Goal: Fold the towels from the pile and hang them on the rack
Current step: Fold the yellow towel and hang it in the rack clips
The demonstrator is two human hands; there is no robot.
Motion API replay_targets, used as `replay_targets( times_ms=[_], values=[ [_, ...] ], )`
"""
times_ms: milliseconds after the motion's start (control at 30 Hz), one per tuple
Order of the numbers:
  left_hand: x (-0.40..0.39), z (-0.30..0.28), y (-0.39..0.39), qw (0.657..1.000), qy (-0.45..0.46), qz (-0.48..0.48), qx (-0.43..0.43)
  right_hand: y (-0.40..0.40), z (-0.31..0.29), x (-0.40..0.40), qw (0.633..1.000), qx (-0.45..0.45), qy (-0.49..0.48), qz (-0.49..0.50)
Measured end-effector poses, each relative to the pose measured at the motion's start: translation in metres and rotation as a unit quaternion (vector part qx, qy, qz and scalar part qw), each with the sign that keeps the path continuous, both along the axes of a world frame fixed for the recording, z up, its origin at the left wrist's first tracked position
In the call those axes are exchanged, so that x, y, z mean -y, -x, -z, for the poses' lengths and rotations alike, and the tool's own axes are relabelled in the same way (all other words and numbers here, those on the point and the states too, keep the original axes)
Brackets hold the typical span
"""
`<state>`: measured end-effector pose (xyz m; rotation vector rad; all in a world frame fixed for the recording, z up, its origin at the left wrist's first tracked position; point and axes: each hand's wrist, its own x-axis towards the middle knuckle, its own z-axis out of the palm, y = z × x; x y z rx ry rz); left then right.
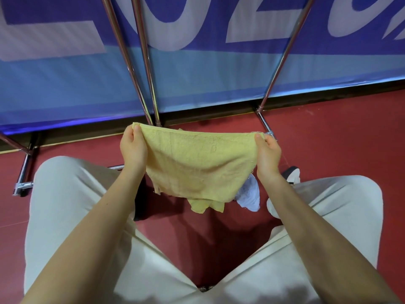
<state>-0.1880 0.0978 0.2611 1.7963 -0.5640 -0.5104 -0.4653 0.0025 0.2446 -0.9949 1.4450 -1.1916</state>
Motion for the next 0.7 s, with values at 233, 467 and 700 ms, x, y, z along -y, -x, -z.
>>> replay_targets(
  times_ms=[233,467,700],
  values=[
    [0.003,0.007,0.017,0.990,-0.002,-0.007,-0.144,-0.005,0.017,-0.006,0.996,0.013,-0.079,0.033],
    [0.014,0.009,0.055,0.964,-0.015,0.020,-0.265,-0.028,0.010,-0.012,0.992,0.053,-0.114,0.015],
    [0.023,-0.002,0.090,0.955,-0.035,0.068,-0.288,-0.055,0.003,-0.023,0.993,0.057,-0.091,-0.053]
  ],
)
